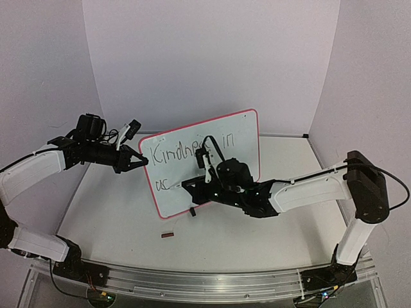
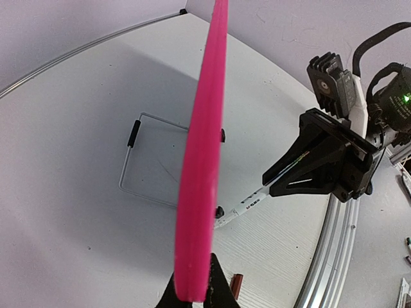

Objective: Write a sentence on the whiteboard

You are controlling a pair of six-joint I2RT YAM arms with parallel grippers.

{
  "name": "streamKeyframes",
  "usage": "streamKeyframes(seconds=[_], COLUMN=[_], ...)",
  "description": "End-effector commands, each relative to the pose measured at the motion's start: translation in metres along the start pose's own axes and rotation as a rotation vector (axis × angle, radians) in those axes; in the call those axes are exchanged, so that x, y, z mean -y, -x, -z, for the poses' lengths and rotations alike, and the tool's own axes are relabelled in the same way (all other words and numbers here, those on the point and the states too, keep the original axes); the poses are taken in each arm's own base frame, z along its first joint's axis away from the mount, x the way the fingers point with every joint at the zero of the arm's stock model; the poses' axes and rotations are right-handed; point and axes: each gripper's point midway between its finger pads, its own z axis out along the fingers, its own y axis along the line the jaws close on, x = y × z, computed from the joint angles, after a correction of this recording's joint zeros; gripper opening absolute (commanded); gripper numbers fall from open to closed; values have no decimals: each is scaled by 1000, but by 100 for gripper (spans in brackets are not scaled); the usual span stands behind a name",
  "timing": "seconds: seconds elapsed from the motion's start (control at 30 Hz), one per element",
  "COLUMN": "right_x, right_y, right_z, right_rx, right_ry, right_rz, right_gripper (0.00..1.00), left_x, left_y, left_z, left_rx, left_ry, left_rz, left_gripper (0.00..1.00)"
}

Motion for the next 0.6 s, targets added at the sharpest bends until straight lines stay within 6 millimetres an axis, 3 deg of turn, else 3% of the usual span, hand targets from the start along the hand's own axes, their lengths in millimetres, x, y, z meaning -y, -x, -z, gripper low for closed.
streamKeyframes(seconds=[0.0, 0.2, 0.57], right_x=[-2, -13, -18], right_y=[37, 48, 38], right_z=[21, 33, 13], right_rx=[99, 129, 101], right_ry=[-25, 23, 65], right_rz=[15, -6, -24], right_gripper=[0, 0, 0], left_x=[-4, -4, -5], left_y=[-18, -18, -19], left_z=[-8, -8, -10], left_rx=[-70, -70, -75], left_ry=[21, 20, 19], left_rz=[5, 7, 9], left_gripper=[0, 0, 0])
